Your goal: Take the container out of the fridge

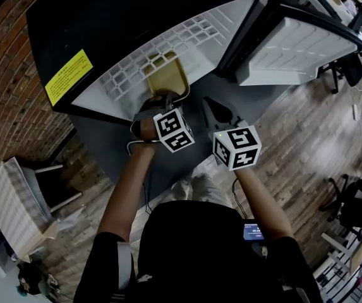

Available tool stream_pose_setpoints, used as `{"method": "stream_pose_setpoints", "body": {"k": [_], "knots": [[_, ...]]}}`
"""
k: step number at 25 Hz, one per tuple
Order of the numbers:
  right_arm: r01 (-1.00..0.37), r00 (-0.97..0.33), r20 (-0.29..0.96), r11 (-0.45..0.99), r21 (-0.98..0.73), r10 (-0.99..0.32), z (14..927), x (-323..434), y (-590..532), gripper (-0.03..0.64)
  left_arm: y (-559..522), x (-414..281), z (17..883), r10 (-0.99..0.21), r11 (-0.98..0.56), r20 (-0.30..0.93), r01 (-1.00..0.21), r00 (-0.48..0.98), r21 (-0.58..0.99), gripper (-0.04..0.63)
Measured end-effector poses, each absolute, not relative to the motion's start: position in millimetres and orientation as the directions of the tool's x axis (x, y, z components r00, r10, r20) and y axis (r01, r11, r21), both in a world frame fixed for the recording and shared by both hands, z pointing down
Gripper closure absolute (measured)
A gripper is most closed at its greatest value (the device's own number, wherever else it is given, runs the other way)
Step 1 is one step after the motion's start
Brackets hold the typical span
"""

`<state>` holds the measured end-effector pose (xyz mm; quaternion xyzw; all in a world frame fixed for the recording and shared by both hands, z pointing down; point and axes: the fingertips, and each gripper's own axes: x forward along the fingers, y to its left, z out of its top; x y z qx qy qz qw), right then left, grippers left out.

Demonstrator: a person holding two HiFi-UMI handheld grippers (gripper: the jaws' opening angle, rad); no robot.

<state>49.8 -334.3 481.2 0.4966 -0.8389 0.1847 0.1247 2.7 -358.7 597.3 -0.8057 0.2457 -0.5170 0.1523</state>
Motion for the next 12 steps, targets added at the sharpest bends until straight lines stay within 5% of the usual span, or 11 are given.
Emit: {"method": "stream_pose_setpoints", "body": {"k": [12], "knots": [[-0.905,-0.424,0.349,0.4,-0.142,-0.836,457.1,38.1,-281.5,0.577,-311.1,-4.6,578.4,-0.557,-0.828,0.736,-0.181,0.384,-0.531,0.565]]}}
